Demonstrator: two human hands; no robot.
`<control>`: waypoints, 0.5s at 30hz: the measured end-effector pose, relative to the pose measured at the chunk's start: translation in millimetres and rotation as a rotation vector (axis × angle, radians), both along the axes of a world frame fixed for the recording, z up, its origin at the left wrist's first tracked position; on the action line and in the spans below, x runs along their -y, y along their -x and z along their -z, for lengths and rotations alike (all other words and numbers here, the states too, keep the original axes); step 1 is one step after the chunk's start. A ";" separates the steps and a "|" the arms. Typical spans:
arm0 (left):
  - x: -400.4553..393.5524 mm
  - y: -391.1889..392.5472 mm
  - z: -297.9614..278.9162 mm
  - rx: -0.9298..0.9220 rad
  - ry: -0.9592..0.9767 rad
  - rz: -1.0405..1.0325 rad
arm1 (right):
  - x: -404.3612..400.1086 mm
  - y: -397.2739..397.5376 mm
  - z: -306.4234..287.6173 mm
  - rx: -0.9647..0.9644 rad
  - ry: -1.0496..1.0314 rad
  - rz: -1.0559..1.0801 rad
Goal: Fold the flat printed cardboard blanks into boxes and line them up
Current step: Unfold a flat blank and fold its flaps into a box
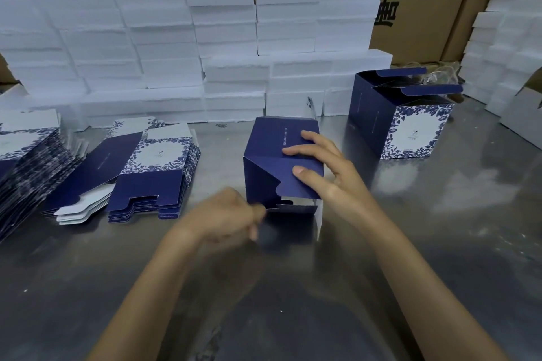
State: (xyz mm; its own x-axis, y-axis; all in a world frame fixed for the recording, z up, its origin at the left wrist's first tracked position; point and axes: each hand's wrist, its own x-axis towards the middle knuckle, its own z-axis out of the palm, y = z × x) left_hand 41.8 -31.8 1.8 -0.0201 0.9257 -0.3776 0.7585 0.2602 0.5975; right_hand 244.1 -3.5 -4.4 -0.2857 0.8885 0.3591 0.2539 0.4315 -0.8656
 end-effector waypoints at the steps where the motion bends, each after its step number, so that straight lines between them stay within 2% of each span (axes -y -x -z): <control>1: 0.0 6.6 -4.3 -0.112 -0.148 -0.142 | 0.0 -0.8 -0.2 -0.004 -0.001 -0.014; 3: 0.6 15.3 -5.5 -0.211 -0.556 -0.419 | -1.3 -2.7 0.3 -0.004 -0.001 -0.026; 5: 1.9 14.2 -5.1 -0.015 -0.879 -0.530 | -3.0 -2.9 1.4 -0.028 0.023 -0.036; 6: 0.3 11.4 -5.9 0.117 -0.956 -0.490 | -3.5 -2.3 1.8 -0.047 0.040 -0.042; 8: 1.1 1.6 -6.8 0.279 -0.938 -0.292 | -4.0 -0.8 2.3 -0.070 0.054 -0.039; 11: -2.8 -10.0 5.6 0.318 -0.881 -0.023 | -5.1 -0.5 2.6 -0.104 0.047 -0.018; 15: -3.8 -22.3 16.9 0.251 -1.000 -0.025 | -6.7 -0.5 5.0 -0.064 -0.009 0.053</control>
State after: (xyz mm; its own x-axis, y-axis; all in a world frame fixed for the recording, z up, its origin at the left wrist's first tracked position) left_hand 64.1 -28.0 -15.1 -0.0708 0.8192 0.5691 0.5831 -0.4289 0.6899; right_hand 244.6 3.2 -9.4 -0.2150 0.8984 0.3830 0.2207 0.4267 -0.8771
